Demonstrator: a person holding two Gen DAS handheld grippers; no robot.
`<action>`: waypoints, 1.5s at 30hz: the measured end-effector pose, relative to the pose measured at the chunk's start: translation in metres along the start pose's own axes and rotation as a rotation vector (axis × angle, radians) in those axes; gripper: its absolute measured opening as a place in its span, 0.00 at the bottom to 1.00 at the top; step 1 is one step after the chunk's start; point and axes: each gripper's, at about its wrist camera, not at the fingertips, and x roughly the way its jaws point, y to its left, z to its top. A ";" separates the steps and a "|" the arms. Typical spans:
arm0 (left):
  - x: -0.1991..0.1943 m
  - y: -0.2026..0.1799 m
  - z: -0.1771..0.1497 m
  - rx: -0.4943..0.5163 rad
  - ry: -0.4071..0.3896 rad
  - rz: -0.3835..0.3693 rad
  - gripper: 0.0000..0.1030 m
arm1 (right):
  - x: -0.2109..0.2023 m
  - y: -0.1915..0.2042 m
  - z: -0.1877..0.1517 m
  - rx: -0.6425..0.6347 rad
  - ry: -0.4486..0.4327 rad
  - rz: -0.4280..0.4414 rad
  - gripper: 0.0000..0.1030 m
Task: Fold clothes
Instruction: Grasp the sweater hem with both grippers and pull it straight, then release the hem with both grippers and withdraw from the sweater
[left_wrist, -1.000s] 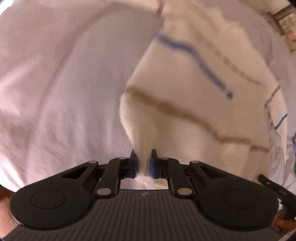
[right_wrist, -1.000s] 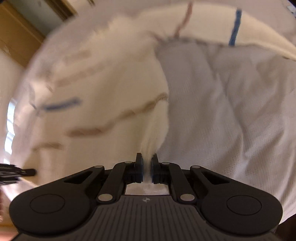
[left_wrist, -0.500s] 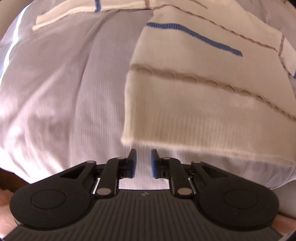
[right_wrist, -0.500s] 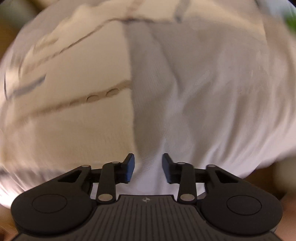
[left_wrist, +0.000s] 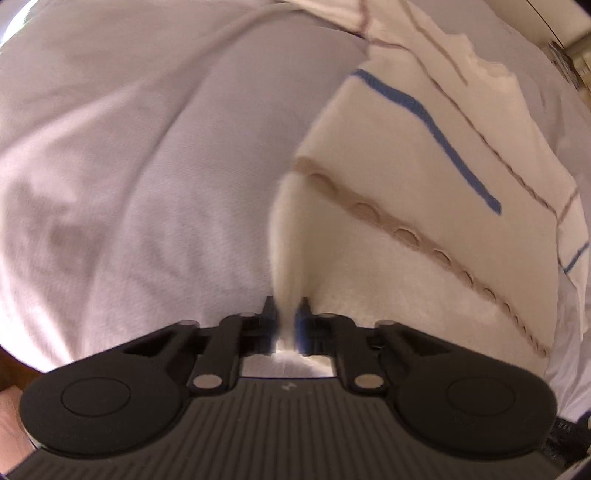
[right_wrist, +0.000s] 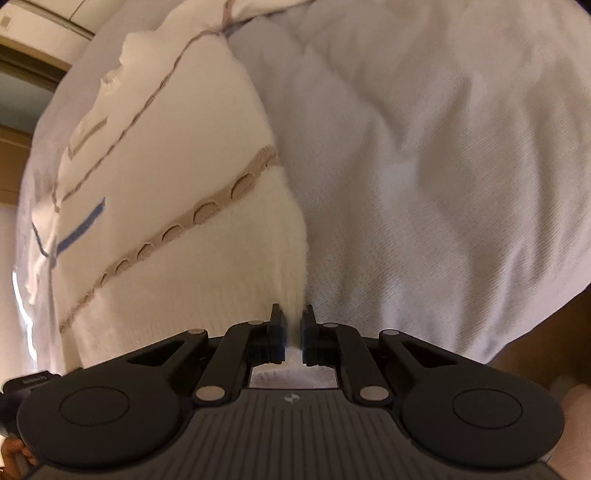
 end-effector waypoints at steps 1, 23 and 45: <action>-0.008 -0.002 -0.004 0.022 -0.024 -0.004 0.06 | -0.008 -0.002 0.005 -0.025 -0.016 -0.016 0.06; -0.010 -0.069 -0.033 0.279 -0.066 0.114 0.15 | -0.009 0.065 -0.020 -0.463 -0.140 -0.260 0.39; -0.132 -0.167 -0.005 0.262 -0.099 0.219 0.50 | -0.145 0.104 0.030 -0.281 -0.205 -0.146 0.92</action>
